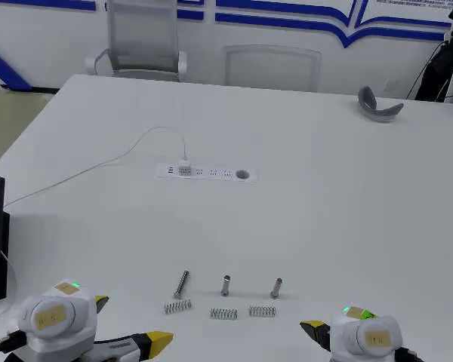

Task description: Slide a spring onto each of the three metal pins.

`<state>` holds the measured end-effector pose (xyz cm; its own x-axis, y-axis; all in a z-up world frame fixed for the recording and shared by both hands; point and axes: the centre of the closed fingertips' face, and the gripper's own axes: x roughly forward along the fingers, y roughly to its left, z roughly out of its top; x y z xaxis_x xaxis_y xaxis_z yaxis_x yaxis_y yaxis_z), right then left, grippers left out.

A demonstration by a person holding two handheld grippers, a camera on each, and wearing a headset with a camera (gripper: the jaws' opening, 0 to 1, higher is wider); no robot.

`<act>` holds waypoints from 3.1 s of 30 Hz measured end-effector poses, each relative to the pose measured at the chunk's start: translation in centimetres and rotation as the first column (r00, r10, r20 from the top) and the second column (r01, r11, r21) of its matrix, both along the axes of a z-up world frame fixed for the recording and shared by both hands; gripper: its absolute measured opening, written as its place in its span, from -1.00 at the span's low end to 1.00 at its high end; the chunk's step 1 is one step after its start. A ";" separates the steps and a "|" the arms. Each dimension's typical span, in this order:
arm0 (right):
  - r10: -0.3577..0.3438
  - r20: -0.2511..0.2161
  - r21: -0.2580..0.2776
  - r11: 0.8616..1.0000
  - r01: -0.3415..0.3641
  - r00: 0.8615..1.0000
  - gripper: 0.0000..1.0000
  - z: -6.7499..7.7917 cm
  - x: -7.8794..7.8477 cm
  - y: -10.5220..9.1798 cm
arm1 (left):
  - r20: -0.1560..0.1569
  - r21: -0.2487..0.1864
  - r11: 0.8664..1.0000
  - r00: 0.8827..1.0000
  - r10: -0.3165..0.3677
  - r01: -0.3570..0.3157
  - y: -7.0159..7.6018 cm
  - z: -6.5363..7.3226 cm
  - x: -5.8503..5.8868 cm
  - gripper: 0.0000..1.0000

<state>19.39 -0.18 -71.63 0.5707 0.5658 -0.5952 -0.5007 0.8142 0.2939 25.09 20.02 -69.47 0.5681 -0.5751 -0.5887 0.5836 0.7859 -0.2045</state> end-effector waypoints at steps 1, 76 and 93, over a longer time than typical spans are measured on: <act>0.000 0.001 0.000 1.000 0.000 1.000 0.79 0.0 0.0 0.0 | 0.000 0.000 1.000 1.000 0.000 0.000 0.0 0.0 0.0 0.71; -0.061 -0.017 -0.023 0.998 0.061 0.998 0.78 0.3 -1.1 -0.7 | -0.105 0.053 0.996 0.992 -0.065 0.071 -5.2 -4.7 10.7 -0.13; -0.052 -0.049 -0.018 0.999 0.051 0.997 0.78 -0.5 -0.6 -1.3 | -0.175 0.091 0.993 0.983 -0.056 0.072 -7.4 -7.8 12.0 -0.51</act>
